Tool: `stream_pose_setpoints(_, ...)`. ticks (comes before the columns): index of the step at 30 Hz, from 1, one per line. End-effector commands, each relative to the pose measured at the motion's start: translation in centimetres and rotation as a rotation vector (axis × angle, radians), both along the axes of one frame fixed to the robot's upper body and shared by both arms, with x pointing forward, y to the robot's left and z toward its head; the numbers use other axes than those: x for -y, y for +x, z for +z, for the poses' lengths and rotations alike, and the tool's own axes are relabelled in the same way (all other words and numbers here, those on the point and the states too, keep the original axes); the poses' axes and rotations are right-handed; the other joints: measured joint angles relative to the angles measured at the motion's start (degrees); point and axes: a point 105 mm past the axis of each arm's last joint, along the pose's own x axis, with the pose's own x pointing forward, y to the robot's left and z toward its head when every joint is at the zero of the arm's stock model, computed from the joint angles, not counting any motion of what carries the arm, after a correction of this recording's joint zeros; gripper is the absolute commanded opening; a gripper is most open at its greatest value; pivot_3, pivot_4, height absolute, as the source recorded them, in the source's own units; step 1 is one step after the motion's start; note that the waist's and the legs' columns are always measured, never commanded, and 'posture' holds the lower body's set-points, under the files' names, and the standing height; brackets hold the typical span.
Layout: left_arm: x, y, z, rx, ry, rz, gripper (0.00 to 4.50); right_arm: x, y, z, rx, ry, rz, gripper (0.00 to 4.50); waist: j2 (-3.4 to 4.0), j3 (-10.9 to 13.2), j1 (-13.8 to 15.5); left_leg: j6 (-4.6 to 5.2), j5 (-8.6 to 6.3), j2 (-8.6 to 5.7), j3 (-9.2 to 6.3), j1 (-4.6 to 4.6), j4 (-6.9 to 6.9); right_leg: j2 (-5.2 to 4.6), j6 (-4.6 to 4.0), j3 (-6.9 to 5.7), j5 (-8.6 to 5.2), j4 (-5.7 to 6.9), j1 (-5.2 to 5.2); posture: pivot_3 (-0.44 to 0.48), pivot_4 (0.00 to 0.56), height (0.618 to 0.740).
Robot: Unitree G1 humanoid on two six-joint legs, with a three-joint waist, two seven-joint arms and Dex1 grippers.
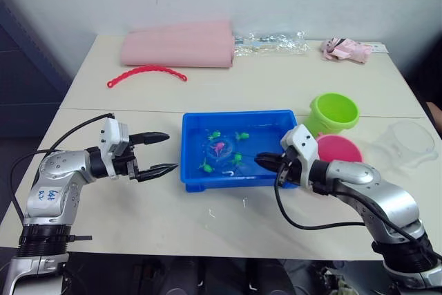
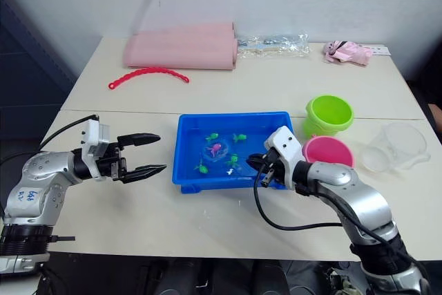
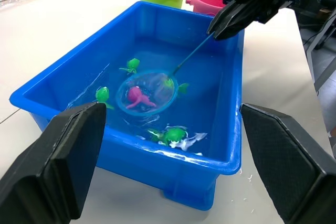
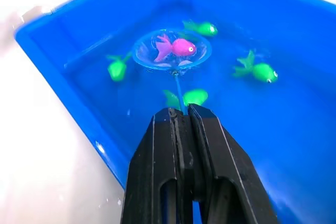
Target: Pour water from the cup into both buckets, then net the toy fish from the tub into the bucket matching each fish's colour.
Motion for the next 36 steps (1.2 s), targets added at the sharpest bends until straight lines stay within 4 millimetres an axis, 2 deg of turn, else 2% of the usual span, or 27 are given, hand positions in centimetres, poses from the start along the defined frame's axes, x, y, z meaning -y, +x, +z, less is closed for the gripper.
stream_pose_setpoints(1,0.3,0.0,0.3,0.024,0.004,-0.027,4.42,0.1,-1.0,1.4,0.078,0.019,0.026,0.0,0.0,0.0,0.0,0.0,0.0,0.0,0.01,-0.01,0.0,0.0,0.0,0.0,0.0,0.0,-0.01,0.0,0.15,0.74)
stream_pose_setpoints(8,1.3,0.1,0.8,0.032,-0.006,-0.088,4.42,2.5,-2.9,2.2,0.151,-0.002,-0.01,0.0,0.0,0.0,0.45,0.03,-0.03,0.0,0.02,-0.02,0.04,-0.01,0.0,0.0,0.0,-0.03,0.01,0.0,0.15,0.74)
stream_pose_setpoints(10,2.0,0.1,0.7,0.045,0.033,-0.132,4.42,3.4,-3.5,2.3,0.184,-0.012,-0.024,0.0,0.0,0.0,0.49,0.03,-0.03,0.0,0.04,0.0,0.03,-0.01,0.0,0.01,0.0,-0.05,0.01,0.0,0.15,0.74)
stream_pose_setpoints(15,3.6,0.4,1.1,0.054,-0.006,-0.176,4.42,5.9,-5.1,2.8,0.271,-0.062,-0.074,0.0,-0.01,0.0,0.56,0.03,-0.04,-0.02,0.08,0.0,0.04,0.0,0.01,0.02,0.0,-0.05,0.02,0.0,0.15,0.74)
stream_pose_setpoints(26,7.6,0.4,0.1,-0.01,-0.089,-0.247,4.42,8.4,-8.9,6.1,0.444,-0.007,-0.19,0.0,0.0,-0.01,0.56,0.03,-0.04,0.04,0.08,0.1,0.08,0.05,0.01,0.09,0.0,-0.09,0.09,0.0,0.15,0.74)
stream_pose_setpoints(36,10.6,1.2,0.8,-0.035,-0.108,-0.332,4.42,14.5,-11.9,7.2,0.444,-0.198,-0.374,0.0,-0.01,-0.02,0.72,0.05,-0.05,0.0,0.08,0.13,0.1,0.04,0.01,0.12,0.01,-0.08,0.13,0.0,0.15,0.74)
